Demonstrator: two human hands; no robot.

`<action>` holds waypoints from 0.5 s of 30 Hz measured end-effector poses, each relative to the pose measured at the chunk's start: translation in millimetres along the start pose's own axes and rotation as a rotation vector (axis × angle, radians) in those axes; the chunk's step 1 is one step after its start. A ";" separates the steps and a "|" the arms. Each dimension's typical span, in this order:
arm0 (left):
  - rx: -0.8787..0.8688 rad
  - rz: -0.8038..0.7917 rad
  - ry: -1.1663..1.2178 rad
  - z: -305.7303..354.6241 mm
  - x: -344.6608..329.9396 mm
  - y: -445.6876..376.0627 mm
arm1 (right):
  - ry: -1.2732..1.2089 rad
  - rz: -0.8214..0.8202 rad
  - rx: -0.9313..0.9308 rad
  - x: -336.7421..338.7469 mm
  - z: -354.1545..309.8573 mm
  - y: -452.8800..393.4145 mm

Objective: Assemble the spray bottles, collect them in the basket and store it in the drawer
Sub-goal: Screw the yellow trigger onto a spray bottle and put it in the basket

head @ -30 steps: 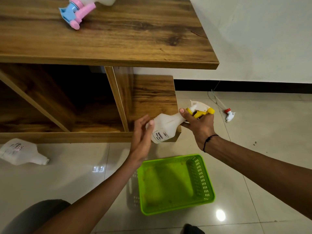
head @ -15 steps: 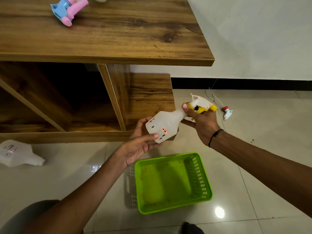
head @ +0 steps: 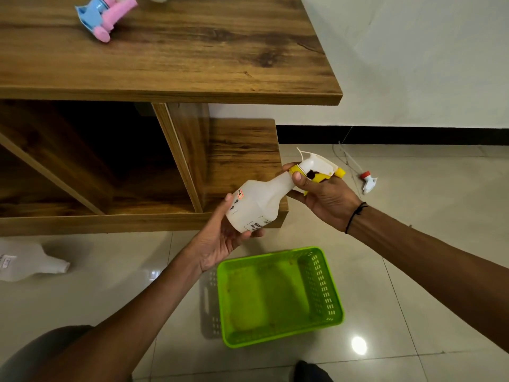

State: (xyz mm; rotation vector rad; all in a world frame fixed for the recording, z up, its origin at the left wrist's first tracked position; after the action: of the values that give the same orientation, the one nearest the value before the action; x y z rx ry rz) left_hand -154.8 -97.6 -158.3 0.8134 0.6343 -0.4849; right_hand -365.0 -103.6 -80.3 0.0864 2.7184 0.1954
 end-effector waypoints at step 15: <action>0.001 -0.011 -0.268 3.4 -3.4 -2.3 | 0.147 0.263 0.161 8.8 1.3 11.2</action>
State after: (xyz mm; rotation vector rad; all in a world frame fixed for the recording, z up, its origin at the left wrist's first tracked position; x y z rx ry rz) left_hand -157.6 -101.1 -155.4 0.7308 0.3903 -0.5925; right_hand -372.2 -91.6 -83.2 0.4950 2.8585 0.0588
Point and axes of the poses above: each hand's wrist, its own y-axis away from the middle knuckle, its own x-axis out of the back of the hand, z = x × y, the point moved 6 cm from there along -y, towards the middle knuckle, and after that the axes turned 2 degrees about x, right-handed, at the moved point
